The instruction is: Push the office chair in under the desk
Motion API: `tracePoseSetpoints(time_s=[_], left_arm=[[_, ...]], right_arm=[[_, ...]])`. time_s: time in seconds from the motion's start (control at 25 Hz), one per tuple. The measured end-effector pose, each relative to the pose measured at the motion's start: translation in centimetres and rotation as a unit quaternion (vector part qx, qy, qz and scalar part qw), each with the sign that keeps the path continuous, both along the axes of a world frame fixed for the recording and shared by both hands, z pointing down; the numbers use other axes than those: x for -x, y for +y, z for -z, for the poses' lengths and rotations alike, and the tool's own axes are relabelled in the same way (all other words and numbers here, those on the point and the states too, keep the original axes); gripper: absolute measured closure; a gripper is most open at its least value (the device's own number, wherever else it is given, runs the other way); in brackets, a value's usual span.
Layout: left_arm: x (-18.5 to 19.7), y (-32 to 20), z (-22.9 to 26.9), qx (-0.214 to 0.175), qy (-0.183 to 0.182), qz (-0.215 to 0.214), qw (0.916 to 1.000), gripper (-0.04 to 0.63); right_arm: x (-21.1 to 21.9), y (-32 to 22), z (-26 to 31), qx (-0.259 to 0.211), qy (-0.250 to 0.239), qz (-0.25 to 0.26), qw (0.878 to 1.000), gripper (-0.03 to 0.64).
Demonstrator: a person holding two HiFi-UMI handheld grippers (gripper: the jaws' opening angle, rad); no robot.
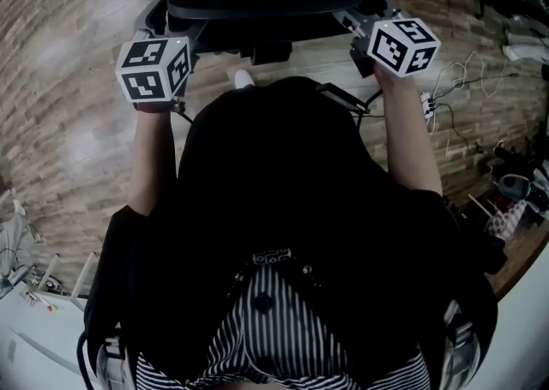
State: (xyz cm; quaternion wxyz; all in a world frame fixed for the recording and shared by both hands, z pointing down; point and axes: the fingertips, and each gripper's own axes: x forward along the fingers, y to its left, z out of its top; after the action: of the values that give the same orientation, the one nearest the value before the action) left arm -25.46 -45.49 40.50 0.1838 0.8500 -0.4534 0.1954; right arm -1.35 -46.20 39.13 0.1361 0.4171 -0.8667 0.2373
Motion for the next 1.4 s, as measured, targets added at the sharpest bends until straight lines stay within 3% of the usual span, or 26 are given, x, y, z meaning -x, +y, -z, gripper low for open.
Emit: tracePoseSetpoints(time_s=[0.2, 1.12, 1.4], left_arm=[[1.3, -3.8, -0.5, 0.011, -0.001, -0.006, 0.9999, 0.216], [1.4, -3.5, 3.0, -0.002, -0.004, 0.004, 1.0000, 0.212], [-1.1, -10.6, 1.7, 0.009, -0.014, 0.011, 0.9998, 0.212]], right_arm=[[1.2, -3.0, -0.4, 0.004, 0.005, -0.013, 1.000, 0.288], [1.8, -2.5, 2.6, -0.011, 0.008, 0.012, 1.000, 0.293], [-0.5, -10.0, 1.1, 0.002, 0.009, 0.036, 0.999, 0.296]])
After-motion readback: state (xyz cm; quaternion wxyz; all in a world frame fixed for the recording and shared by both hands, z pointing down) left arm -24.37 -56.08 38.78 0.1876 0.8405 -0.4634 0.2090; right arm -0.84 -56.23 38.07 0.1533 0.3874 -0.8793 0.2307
